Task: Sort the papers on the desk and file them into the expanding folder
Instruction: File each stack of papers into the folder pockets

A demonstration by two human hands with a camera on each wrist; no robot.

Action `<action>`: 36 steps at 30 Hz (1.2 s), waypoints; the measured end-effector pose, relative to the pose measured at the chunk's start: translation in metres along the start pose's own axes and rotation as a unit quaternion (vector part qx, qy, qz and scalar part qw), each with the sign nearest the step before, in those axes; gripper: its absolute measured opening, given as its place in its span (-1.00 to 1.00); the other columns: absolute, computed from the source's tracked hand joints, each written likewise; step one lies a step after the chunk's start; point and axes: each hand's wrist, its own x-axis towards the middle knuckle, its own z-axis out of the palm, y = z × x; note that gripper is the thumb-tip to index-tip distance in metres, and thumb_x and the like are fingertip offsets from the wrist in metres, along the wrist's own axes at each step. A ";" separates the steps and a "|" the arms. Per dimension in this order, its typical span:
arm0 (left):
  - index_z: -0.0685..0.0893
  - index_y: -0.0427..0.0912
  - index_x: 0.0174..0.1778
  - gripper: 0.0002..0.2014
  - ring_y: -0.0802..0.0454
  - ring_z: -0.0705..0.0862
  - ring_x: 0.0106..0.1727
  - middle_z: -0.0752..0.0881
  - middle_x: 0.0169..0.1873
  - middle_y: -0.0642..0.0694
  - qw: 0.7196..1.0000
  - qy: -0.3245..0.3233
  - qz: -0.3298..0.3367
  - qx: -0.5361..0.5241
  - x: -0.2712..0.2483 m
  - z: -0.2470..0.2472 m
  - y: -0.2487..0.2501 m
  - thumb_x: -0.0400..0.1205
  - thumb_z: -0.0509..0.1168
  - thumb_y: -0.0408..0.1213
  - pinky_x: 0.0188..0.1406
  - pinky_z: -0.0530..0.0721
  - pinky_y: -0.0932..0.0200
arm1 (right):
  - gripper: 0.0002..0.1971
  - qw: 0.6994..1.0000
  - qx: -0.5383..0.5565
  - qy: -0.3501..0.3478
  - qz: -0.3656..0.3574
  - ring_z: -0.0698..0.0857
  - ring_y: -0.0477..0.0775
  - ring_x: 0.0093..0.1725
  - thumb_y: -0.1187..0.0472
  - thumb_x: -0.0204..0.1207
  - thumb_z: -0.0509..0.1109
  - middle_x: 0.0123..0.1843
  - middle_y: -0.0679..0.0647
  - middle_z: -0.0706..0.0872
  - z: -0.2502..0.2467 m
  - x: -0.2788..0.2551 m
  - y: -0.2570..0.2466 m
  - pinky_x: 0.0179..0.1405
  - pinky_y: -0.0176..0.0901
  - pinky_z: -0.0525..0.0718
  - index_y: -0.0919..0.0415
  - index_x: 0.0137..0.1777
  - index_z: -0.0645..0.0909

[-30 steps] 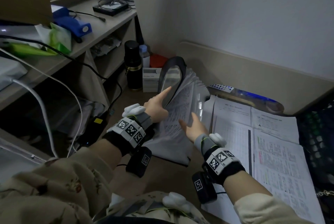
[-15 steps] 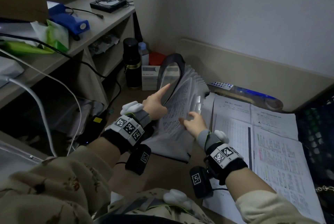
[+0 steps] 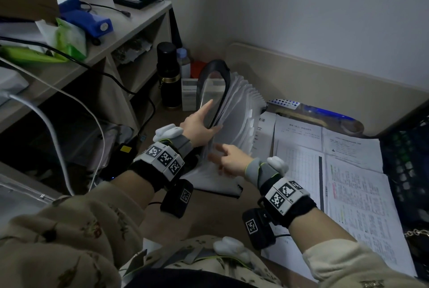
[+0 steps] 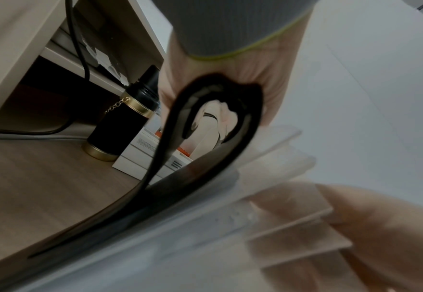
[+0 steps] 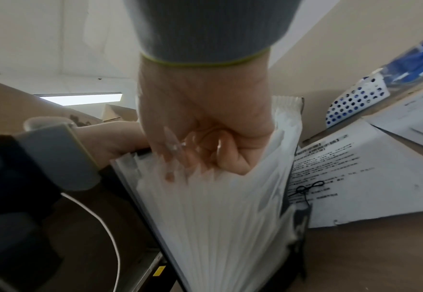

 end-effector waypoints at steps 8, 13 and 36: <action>0.12 0.33 0.64 0.02 -0.07 0.45 0.51 0.44 0.56 -0.04 0.999 -0.025 -0.033 -0.027 -0.001 -0.003 0.000 0.38 0.60 -0.13 0.29 0.44 0.18 | -0.48 0.999 -0.022 0.009 -0.040 0.45 0.01 -0.40 -0.03 0.65 0.22 -0.09 0.25 0.59 0.003 0.007 0.004 -0.54 -0.22 0.40 0.08 0.57 0.30; 0.09 0.38 0.63 -0.08 -0.11 0.64 0.19 0.47 0.53 -0.10 0.999 -0.040 -0.037 -0.002 0.000 -0.004 0.002 0.47 0.31 -0.42 -0.02 0.51 0.20 | -0.52 0.999 0.025 0.012 -0.039 0.43 -0.01 -0.42 -0.08 0.65 0.20 -0.31 0.13 0.54 0.001 0.001 0.008 -0.59 -0.29 0.37 -0.03 0.54 0.35; 0.10 0.37 0.64 -0.06 -0.28 0.63 0.27 0.44 0.54 -0.05 0.998 -0.024 -0.038 0.033 0.020 -0.020 0.007 0.47 0.17 -0.58 -0.05 0.58 0.09 | -0.49 0.973 0.022 0.203 0.112 0.46 0.22 0.49 0.28 0.59 0.29 0.54 0.19 0.44 -0.055 0.055 0.138 0.43 -0.07 0.46 0.14 0.55 0.37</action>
